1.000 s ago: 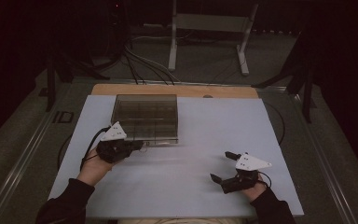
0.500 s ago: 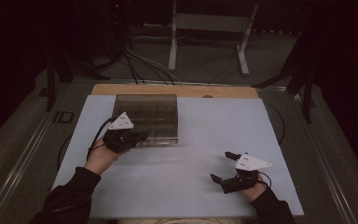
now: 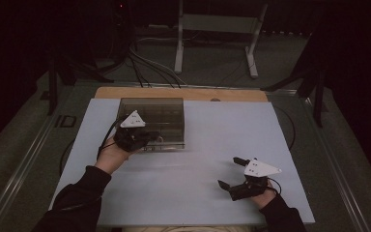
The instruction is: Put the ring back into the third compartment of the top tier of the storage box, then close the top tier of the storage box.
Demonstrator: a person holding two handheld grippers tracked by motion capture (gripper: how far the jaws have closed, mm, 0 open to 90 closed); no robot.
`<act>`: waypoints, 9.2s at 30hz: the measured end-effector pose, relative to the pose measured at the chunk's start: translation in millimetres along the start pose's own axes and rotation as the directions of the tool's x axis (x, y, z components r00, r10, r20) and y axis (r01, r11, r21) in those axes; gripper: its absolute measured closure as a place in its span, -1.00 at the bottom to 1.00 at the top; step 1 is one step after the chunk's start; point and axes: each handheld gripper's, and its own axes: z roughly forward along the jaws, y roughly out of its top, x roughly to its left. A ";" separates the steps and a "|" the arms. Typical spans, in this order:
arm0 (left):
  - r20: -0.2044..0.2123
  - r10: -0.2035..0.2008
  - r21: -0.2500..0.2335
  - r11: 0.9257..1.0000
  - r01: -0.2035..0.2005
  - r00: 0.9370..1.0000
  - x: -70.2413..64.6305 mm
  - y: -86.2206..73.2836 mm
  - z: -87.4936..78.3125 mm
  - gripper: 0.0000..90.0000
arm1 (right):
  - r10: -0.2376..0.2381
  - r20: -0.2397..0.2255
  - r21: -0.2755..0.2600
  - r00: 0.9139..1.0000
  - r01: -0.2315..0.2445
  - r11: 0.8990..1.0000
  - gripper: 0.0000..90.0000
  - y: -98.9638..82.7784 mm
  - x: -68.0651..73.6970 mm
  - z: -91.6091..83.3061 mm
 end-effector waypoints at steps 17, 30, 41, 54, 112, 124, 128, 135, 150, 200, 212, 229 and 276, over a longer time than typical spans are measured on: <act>-0.006 -0.018 0.014 1.000 0.018 1.000 0.8 11.5 22.7 0.94 | 0.004 -0.002 -0.002 1.000 -0.004 1.000 -1.00 0.2 0.3 -0.5; -0.015 0.004 0.063 0.998 -0.003 1.000 -2.0 15.2 38.3 0.93 | -0.002 -0.003 -0.005 1.000 0.002 1.000 -1.00 0.4 0.2 -1.1; -0.097 -0.033 0.025 0.999 0.036 0.995 -2.4 16.8 36.3 0.31 | 0.001 -0.005 -0.006 1.000 -0.001 1.000 -1.00 0.2 0.0 -1.3; -0.164 -0.074 -0.010 0.997 0.073 0.984 -1.5 18.3 16.7 -0.24 | 0.000 -0.009 -0.003 1.000 0.000 1.000 -1.00 0.2 0.6 -0.6; -0.265 -0.145 -0.110 0.987 0.119 0.953 -26.0 -84.2 -68.3 -1.00 | -0.002 -0.007 0.008 1.000 0.002 1.000 -1.00 -0.2 1.1 0.7; -0.267 -0.141 -0.106 0.988 0.116 0.953 -36.0 -113.0 -67.4 -1.00 | -0.002 -0.009 0.009 1.000 0.002 1.000 -1.00 -0.3 1.1 0.8; -0.268 -0.149 -0.092 0.987 0.129 0.952 -36.9 -121.6 -65.4 -1.00 | -0.002 -0.010 0.008 1.000 0.002 1.000 -1.00 -0.3 1.0 0.7; -0.281 -0.146 -0.048 0.989 0.138 0.948 -31.8 -136.2 -59.1 -1.00 | -0.003 -0.012 0.009 1.000 0.003 1.000 -1.00 -0.4 1.2 1.0; -0.248 -0.171 -0.065 0.985 0.160 0.954 -25.3 -146.4 -55.1 -1.00 | -0.006 -0.018 0.011 1.000 0.006 1.000 -1.00 -0.3 1.6 0.9; -0.345 -0.213 -0.092 0.977 0.193 0.914 -26.4 -135.9 -67.6 -1.00 | -0.005 -0.015 0.013 1.000 0.005 1.000 -1.00 -0.4 1.0 1.7; -0.327 -0.214 -0.130 0.975 0.180 0.920 -34.3 -122.3 -74.3 -1.00 | -0.007 -0.013 0.015 1.000 0.007 1.000 -1.00 -0.6 1.1 1.9; -0.278 -0.184 -0.152 0.978 0.146 0.943 -45.1 -100.4 -70.4 -1.00 | -0.006 -0.012 0.018 1.000 0.006 1.000 -1.00 -0.8 1.5 2.1; -0.261 -0.145 -0.049 0.989 0.137 0.955 -51.6 -96.6 -11.3 -0.94 | -0.004 -0.014 0.017 1.000 0.004 1.000 -1.00 -0.8 1.3 1.9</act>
